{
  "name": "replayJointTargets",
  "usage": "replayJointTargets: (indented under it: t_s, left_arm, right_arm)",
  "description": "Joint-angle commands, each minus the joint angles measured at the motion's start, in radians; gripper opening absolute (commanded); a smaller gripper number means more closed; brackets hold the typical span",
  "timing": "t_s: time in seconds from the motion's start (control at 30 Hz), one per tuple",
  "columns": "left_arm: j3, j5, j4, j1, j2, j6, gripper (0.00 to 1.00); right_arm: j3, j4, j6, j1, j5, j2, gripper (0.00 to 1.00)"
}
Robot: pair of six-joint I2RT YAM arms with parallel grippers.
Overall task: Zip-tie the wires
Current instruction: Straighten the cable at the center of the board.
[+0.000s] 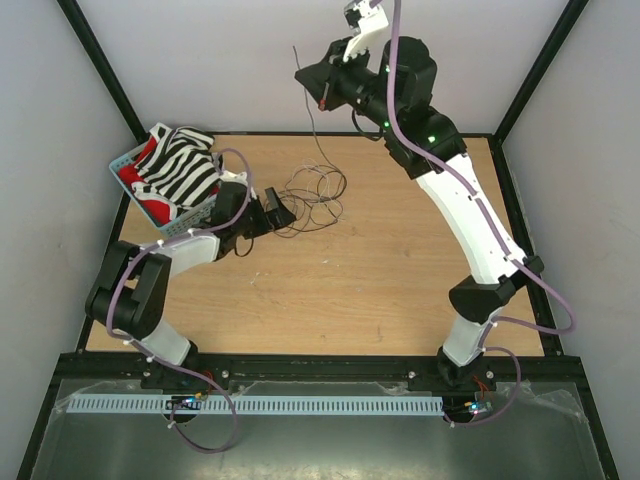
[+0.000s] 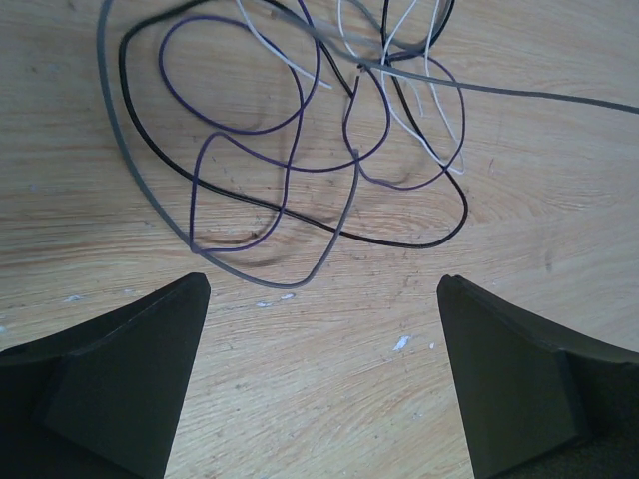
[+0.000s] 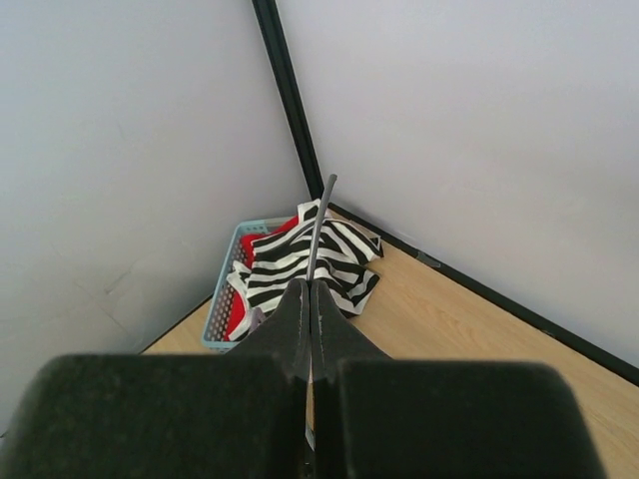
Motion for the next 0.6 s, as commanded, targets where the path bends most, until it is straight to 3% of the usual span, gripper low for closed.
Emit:
replayJointTargets:
  t_s: [0.0,0.57]
  left_arm:
    - [0.045,-0.055,0.079,-0.027,0.026,-0.059,0.99]
    - [0.21,-0.098,0.134,-0.034,0.21,-0.088,0.88]
  right_arm:
    - [-0.03,0.046,0.009,-0.003,-0.015,-0.061,0.0]
    - [-0.094,0.08,0.007,-0.004,-0.016,-0.075,0.0]
